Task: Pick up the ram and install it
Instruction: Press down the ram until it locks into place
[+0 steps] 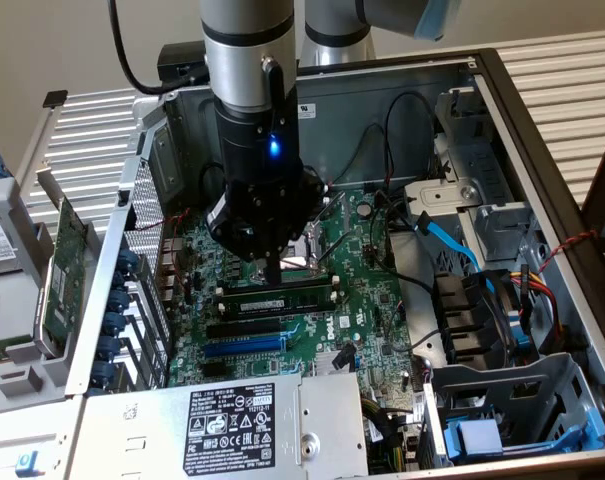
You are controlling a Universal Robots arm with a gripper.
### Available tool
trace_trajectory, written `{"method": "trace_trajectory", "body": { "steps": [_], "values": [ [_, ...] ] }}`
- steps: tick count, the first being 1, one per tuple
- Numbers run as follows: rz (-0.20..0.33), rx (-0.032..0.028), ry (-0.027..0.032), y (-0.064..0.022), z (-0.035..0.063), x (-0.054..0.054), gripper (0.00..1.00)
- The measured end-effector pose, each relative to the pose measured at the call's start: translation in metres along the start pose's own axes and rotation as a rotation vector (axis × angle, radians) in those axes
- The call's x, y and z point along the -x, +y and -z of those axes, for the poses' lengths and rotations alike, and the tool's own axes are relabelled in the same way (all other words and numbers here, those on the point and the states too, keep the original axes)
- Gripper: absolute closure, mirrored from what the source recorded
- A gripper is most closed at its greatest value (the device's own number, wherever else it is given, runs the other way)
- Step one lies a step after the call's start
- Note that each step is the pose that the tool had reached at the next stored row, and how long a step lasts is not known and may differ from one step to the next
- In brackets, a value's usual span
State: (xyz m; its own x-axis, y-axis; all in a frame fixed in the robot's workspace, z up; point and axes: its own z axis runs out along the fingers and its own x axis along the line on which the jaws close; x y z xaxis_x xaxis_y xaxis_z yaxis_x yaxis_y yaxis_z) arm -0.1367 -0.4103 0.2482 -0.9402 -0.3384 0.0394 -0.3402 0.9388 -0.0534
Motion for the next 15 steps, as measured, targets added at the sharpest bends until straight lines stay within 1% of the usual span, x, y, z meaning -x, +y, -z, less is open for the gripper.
{"method": "trace_trajectory", "body": {
  "steps": [9,15],
  "values": [
    [-0.112,0.0020,0.0068,0.0000,0.0000,0.0000,0.89],
    [-0.188,0.0046,0.0111,0.0000,0.0000,0.0000,0.89]
  ]
}}
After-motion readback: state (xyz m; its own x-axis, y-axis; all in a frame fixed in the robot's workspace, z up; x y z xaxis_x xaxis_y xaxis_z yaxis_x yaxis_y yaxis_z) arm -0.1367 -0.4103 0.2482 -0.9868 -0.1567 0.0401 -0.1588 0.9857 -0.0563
